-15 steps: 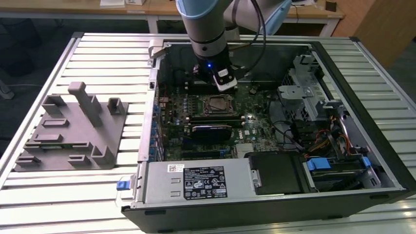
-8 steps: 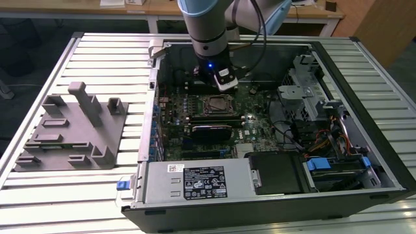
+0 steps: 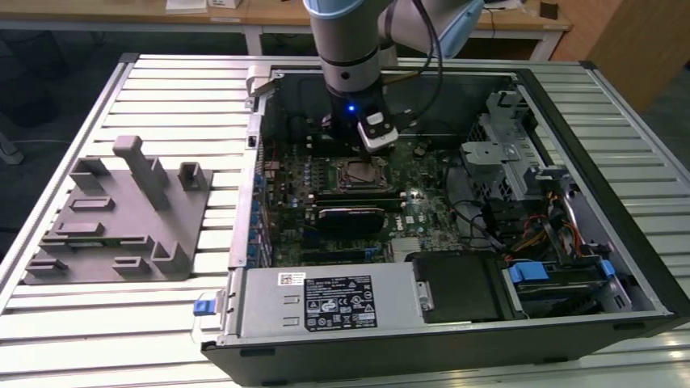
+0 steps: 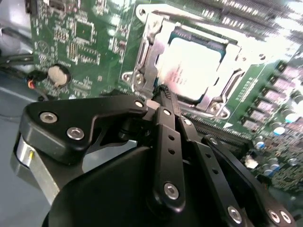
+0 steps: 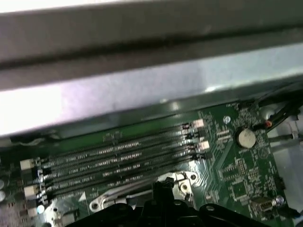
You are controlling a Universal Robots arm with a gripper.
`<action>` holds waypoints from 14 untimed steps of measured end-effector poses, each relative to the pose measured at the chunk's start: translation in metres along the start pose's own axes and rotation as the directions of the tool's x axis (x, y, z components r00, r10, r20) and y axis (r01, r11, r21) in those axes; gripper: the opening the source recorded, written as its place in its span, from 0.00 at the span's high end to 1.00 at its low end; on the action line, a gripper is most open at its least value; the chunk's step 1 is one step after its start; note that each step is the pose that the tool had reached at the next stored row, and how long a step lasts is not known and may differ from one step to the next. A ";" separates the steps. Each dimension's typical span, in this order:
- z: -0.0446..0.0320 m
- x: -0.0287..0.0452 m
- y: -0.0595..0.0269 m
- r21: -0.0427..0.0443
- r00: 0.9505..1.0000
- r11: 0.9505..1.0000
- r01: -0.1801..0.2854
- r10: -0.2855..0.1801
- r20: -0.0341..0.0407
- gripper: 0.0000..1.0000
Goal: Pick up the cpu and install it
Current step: 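Install the first cpu locking lever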
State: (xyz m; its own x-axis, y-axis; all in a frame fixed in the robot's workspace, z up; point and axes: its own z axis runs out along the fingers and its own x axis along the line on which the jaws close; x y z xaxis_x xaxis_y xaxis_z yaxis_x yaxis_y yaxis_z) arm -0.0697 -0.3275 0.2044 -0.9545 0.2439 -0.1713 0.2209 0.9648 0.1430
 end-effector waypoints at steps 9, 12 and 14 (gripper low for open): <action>0.0011 -0.0038 0.0009 0.106 1.000 0.994 0.017 -0.016 -0.015 0.89; 0.0015 -0.0049 0.0011 0.138 1.000 0.990 0.023 -0.020 -0.021 0.89; 0.0016 -0.0054 0.0012 0.142 1.000 0.990 0.024 -0.021 -0.024 0.89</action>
State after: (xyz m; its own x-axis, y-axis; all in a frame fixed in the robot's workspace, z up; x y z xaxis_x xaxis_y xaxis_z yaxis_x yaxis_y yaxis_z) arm -0.0639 -0.3275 0.2039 -0.9634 0.2216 -0.1510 0.2244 0.9745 -0.0014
